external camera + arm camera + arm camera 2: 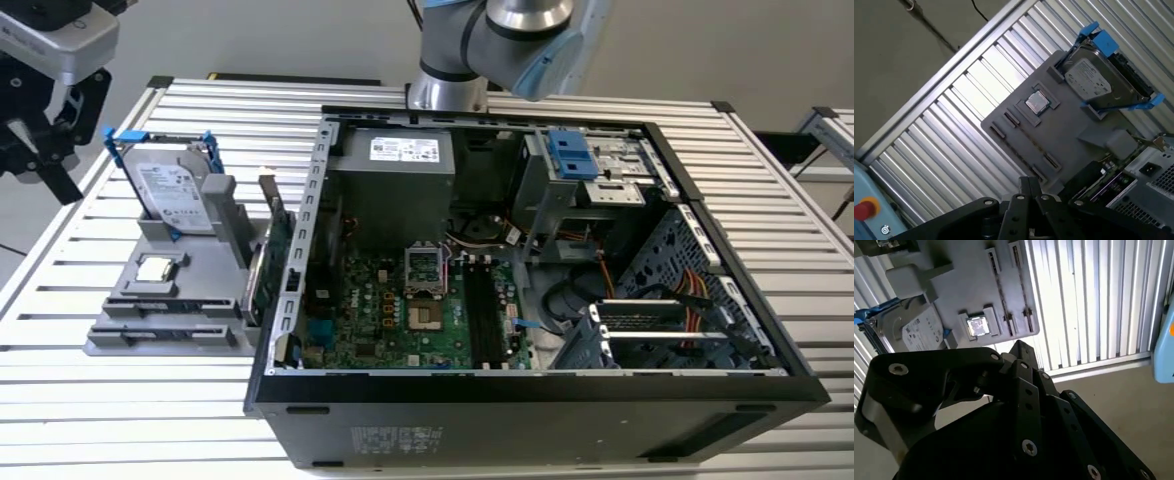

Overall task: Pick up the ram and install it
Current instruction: 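Pick up the ram and move it above insertion slot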

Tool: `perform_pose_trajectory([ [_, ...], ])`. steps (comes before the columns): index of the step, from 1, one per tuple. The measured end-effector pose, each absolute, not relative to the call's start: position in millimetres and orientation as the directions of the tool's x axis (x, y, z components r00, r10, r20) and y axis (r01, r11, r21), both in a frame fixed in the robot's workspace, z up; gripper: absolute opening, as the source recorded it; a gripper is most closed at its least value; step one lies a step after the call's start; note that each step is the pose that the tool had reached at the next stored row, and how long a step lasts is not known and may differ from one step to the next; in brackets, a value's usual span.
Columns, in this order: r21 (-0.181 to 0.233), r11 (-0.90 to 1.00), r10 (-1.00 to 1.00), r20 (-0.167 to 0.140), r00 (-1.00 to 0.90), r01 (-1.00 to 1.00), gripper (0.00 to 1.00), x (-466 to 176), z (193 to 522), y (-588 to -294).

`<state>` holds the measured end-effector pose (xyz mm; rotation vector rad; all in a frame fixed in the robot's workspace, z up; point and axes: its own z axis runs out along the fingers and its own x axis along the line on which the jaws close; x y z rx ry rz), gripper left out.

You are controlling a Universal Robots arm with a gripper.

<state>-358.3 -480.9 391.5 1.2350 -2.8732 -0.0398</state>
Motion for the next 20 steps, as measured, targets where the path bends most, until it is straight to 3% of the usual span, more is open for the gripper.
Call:
perform_pose_trajectory([
  [20, 0.025, 0.452, -0.892, 0.008, -0.452, -0.892, 0.00, -358.3, 391.5, -480.9],
])
